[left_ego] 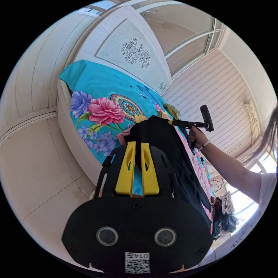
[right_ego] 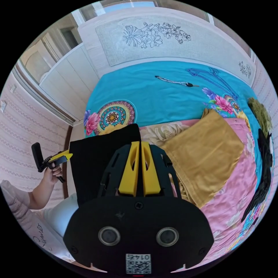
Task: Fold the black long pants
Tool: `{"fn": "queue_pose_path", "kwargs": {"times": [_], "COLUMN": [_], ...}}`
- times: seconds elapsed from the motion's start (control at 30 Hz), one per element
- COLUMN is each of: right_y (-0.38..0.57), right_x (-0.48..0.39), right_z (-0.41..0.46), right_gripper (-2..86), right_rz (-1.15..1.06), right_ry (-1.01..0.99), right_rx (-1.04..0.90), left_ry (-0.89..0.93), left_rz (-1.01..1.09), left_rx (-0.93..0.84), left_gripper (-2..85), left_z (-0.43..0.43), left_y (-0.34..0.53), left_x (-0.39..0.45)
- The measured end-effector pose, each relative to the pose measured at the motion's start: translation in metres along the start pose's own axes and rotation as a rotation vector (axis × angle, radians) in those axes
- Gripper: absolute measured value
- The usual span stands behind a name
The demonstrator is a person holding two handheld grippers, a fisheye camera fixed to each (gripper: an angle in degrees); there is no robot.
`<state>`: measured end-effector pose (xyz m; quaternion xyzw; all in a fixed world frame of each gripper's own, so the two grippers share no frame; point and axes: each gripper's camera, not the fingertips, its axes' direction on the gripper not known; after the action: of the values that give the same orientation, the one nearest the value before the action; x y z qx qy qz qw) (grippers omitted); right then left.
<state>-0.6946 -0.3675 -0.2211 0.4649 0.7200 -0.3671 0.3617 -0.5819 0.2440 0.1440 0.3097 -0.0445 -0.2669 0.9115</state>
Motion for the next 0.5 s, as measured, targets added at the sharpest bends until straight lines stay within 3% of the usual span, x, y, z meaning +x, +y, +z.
{"fn": "queue_pose_path", "kwargs": {"times": [0.13, 0.3, 0.4, 0.5], "right_y": [0.028, 0.127, 0.242, 0.389], "right_x": [0.009, 0.019, 0.015, 0.006], "right_z": [0.032, -0.04, -0.095, -0.14], "right_gripper": [5.3, 6.3, 6.4, 6.4], "right_rz": [0.088, 0.215, 0.309, 0.525], "right_ry": [0.053, -0.082, -0.121, -0.038], "right_rx": [-0.132, 0.163, 0.283, 0.328], "left_ry": [0.019, 0.011, 0.027, 0.025], "left_rz": [-0.061, -0.011, -0.008, 0.004], "left_rx": [-0.06, 0.002, -0.045, -0.093], "left_gripper": [5.2, 6.0, 6.8, 7.8], "left_z": [0.012, -0.011, -0.003, 0.012], "left_y": [-0.005, -0.015, -0.019, -0.026], "left_x": [-0.019, -0.018, -0.02, -0.02]}}
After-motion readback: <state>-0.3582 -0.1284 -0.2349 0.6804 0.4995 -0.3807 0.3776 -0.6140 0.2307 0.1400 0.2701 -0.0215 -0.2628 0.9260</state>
